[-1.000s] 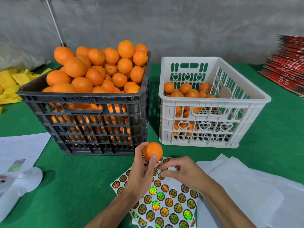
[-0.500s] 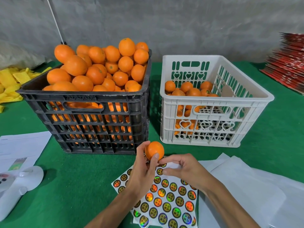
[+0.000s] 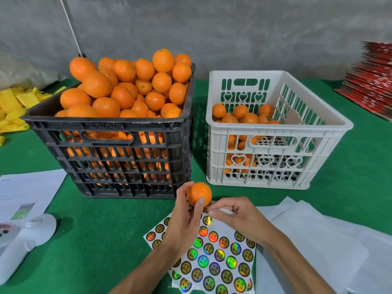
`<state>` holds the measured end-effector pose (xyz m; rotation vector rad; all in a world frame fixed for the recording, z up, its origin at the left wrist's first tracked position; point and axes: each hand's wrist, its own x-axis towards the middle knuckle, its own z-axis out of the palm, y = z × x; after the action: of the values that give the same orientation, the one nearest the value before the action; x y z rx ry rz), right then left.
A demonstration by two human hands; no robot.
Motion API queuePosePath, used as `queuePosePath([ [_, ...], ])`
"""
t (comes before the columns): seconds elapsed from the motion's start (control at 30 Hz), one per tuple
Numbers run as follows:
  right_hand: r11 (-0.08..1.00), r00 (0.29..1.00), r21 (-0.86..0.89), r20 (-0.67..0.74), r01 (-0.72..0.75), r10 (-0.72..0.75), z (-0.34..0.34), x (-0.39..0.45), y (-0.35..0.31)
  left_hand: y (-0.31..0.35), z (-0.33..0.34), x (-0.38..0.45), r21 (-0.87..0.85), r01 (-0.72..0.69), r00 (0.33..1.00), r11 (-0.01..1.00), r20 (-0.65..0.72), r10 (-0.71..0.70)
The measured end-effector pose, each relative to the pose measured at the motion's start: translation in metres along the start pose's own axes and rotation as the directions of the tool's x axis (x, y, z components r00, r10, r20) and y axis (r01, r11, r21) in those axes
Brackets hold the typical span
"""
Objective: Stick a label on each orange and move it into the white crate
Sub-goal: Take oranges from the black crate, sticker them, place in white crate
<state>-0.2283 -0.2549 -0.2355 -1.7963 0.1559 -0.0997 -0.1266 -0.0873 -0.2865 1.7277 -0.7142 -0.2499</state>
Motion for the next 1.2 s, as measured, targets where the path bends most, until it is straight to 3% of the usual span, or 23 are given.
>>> queuePosePath([
  [0.3, 1.0, 0.972, 0.012, -0.235, -0.019, 0.022, 0.007, 0.005, 0.009, 0.009, 0.005, -0.007, 0.176, -0.062, 0.997, 0.982, 0.065, 0.051],
  [0.4, 0.991, 0.919, 0.133, -0.392, 0.029, 0.026, 0.008, 0.006, 0.005, 0.01, 0.004, -0.008, 0.176, -0.032, 0.999, 0.984, 0.045, 0.024],
  [0.5, 0.985, 0.868, 0.137, -0.495, 0.1, -0.019, 0.005, 0.006, -0.002, 0.008, 0.004, -0.007, 0.163, -0.03, 0.999, 0.986, 0.045, 0.023],
  [0.77, 0.993, 0.939, 0.076, -0.339, 0.087, -0.056, 0.013, 0.001, -0.014, 0.005, 0.003, -0.005, 0.11, -0.023, 0.999, 0.994, 0.035, 0.02],
  [0.93, 0.982, 0.946, 0.107, -0.301, 0.157, -0.118, 0.015, -0.001, -0.018, 0.005, 0.003, -0.003, 0.101, -0.043, 0.998, 0.994, 0.055, 0.037],
  [1.1, 0.99, 0.958, 0.095, -0.278, 0.105, -0.075, 0.02, 0.004, -0.008, 0.006, 0.003, -0.004, 0.094, -0.08, 0.995, 0.992, 0.062, 0.074],
  [1.2, 0.997, 0.958, 0.003, -0.279, 0.075, -0.071, 0.018, 0.007, 0.0, 0.007, 0.003, -0.004, 0.092, -0.073, 0.996, 0.993, 0.052, 0.068],
])
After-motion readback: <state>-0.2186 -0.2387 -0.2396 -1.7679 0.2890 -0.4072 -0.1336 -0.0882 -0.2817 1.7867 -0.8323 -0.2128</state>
